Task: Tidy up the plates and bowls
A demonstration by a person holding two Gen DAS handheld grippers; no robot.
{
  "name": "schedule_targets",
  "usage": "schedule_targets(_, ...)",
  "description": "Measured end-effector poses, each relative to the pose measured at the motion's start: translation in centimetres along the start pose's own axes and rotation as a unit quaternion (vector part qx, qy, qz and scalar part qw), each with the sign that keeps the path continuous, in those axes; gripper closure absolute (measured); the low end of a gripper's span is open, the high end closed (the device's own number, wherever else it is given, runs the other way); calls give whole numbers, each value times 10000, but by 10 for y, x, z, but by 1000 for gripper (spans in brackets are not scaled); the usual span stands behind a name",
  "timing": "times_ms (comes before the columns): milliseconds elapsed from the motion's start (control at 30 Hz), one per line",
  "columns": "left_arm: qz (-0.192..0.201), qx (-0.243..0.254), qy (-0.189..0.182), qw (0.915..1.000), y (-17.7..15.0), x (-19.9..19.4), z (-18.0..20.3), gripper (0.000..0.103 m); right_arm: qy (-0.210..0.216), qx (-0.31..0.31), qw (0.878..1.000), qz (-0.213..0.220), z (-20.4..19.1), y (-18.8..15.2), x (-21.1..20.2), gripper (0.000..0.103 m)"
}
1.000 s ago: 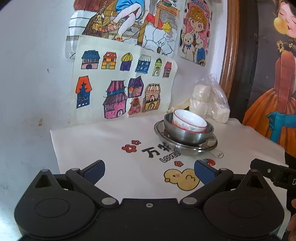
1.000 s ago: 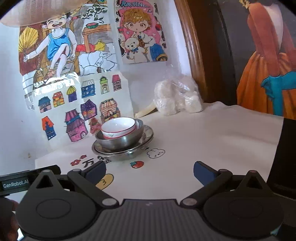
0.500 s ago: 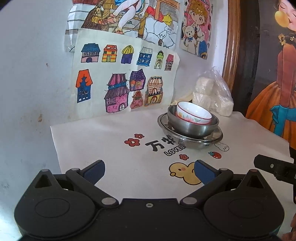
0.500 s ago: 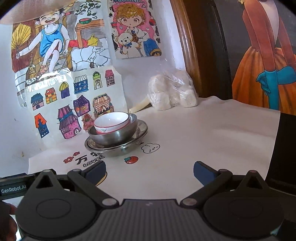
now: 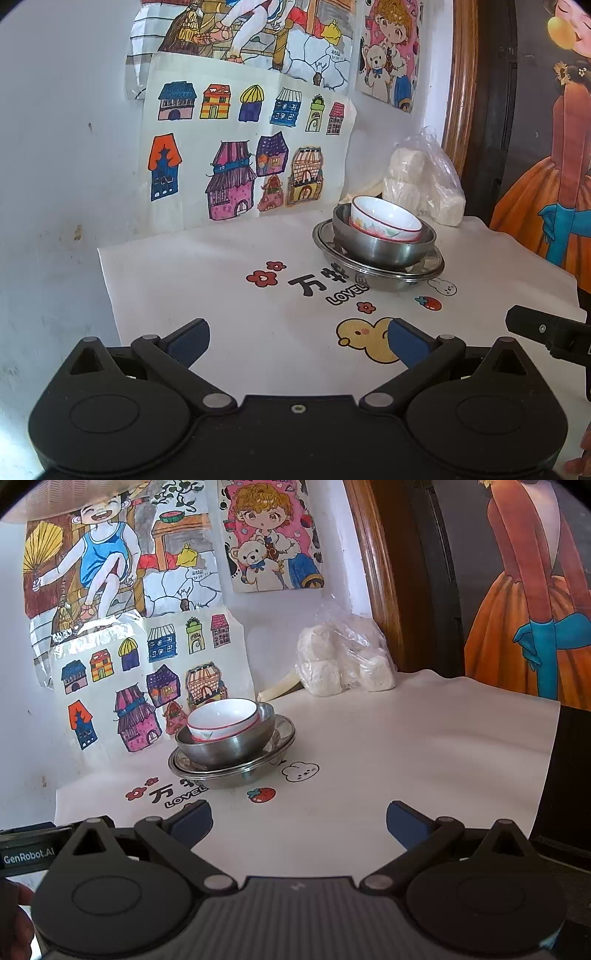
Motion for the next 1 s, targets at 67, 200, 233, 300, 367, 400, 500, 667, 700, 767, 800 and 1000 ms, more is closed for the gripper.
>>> schedule_targets(67, 4, -4, 4, 10000, 0, 0, 0, 1, 0, 5, 10000, -6, 0, 0, 0, 0)
schedule_targets(200, 6, 1, -6, 10000, 0, 0, 0, 1, 12, -2, 10000, -15, 1, 0, -1, 0)
schedule_targets(233, 5, 3, -9, 10000, 0, 0, 0, 1, 10, 0, 10000, -14, 1, 0, -1, 0)
schedule_targets(300, 4, 4, -17, 10000, 0, -1, 0, 1, 11, 3, 10000, -23, 1, -1, -1, 0)
schedule_targets(367, 7, 5, -22, 10000, 0, -1, 0, 1, 4, 2, 10000, -28, 1, 0, -2, 0)
schedule_targets(400, 6, 4, -22, 10000, 0, -1, 0, 1, -1, 6, 10000, -24, 1, 0, -2, 0)
schedule_targets(500, 8, 5, -27, 10000, 0, -1, 1, 1, 1, 2, 10000, -19, 2, 0, -3, 0)
schedule_targets(667, 17, 25, -44, 10000, 0, -3, 2, 1, 12, 4, 10000, -36, 2, 1, -3, 0)
schedule_targets(700, 15, 30, -45, 10000, -1, -3, 2, 1, 10, 5, 10000, -39, 2, 1, -3, 0)
schedule_targets(767, 16, 32, -50, 10000, -1, -3, 2, 1, 8, 1, 10000, -33, 2, 0, -3, 0)
schedule_targets(800, 13, 32, -57, 10000, -1, -3, 2, 1, 5, 1, 10000, -32, 2, 0, -3, 0)
schedule_targets(1000, -17, 38, -77, 10000, -1, -3, 2, 1, -12, 5, 10000, -66, 3, -1, -2, 0)
Point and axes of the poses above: each gripper's, at about its wrist camera, not at the fingertips, and x roughly the way its jaws point, z to its right, y to its top, the point moved 5 cm from there along x, roughly the way its jaws point, and after that the axes turned 15 degrees about z, right-handed, at the moved point
